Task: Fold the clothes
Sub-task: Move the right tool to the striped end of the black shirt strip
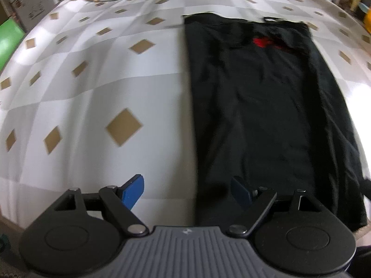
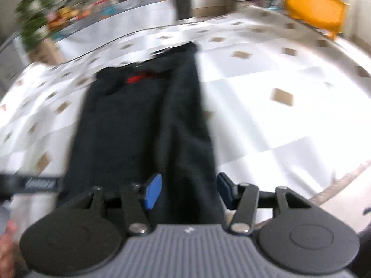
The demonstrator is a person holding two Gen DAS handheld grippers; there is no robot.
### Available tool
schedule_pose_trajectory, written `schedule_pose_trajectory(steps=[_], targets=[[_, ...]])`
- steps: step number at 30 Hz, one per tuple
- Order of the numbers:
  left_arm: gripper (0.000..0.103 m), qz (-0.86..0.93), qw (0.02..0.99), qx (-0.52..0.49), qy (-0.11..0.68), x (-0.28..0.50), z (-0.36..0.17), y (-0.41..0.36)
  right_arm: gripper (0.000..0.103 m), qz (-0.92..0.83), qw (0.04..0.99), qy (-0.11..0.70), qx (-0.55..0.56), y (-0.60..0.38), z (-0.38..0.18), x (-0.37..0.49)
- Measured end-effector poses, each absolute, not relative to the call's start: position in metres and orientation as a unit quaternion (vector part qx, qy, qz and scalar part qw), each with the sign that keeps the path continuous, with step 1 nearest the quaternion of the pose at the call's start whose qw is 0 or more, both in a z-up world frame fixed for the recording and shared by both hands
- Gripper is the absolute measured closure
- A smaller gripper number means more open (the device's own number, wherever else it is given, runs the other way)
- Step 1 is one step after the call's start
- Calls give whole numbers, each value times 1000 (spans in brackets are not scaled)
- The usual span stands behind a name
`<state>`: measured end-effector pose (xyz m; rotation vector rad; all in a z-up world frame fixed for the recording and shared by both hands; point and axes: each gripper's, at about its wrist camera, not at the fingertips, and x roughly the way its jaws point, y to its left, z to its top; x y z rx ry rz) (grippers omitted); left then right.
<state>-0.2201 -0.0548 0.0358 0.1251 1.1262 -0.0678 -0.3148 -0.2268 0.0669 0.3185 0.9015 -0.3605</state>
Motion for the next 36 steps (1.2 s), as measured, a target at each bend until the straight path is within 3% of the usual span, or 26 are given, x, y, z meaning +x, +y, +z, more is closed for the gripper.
schedule_pose_trajectory(steps=[6,11,14,18,28,36], targets=[[21,-58,834,80,543,-224,20,-74,50,-186,850,464,163,-233,42,-308],[15,-60,838,76,537,-229,16,-78,50,-185,852,471,135,-229,34,-310],[6,-64,832,63,547,-232,13,-75,58,-190,852,473,124,-230,34,-305],[2,-61,821,32,567,-236,8,-67,67,-195,851,473,117,-231,35,-307],[0,-74,818,54,568,-263,7,-75,69,-221,834,492,113,-236,37,-312],[3,-65,825,61,558,-272,11,-72,66,-221,833,436,259,-269,55,-333]])
